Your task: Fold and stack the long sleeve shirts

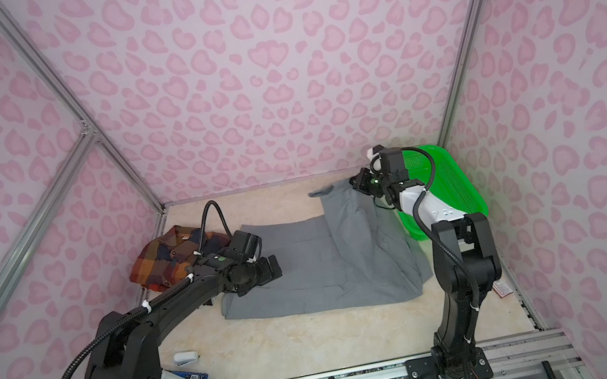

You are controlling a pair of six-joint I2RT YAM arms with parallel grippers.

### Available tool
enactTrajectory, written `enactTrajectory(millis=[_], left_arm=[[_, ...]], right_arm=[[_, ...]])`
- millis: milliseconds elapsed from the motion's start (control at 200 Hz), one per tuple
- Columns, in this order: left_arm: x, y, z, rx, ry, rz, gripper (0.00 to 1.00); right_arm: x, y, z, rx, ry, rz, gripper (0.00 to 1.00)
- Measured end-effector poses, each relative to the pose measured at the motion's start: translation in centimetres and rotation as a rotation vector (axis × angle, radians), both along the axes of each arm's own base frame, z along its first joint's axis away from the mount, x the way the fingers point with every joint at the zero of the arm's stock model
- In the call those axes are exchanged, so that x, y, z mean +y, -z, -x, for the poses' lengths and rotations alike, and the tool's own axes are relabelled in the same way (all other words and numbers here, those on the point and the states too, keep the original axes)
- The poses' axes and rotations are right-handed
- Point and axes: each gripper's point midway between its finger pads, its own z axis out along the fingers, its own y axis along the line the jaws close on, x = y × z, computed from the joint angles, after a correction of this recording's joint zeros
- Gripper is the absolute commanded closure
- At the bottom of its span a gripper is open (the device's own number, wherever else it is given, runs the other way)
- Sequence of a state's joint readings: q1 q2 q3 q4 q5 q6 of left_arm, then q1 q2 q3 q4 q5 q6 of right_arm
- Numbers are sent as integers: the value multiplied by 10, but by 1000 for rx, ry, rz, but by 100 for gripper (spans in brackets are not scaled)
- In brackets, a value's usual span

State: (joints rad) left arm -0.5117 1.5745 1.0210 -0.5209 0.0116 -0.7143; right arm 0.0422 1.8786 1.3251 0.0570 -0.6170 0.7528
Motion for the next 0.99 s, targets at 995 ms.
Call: enactTrajectory(millis=[995], left_arm=[[-169, -196, 24, -636, 453, 620, 3]], right_arm=[[62, -129, 90, -244, -82, -44, 100]])
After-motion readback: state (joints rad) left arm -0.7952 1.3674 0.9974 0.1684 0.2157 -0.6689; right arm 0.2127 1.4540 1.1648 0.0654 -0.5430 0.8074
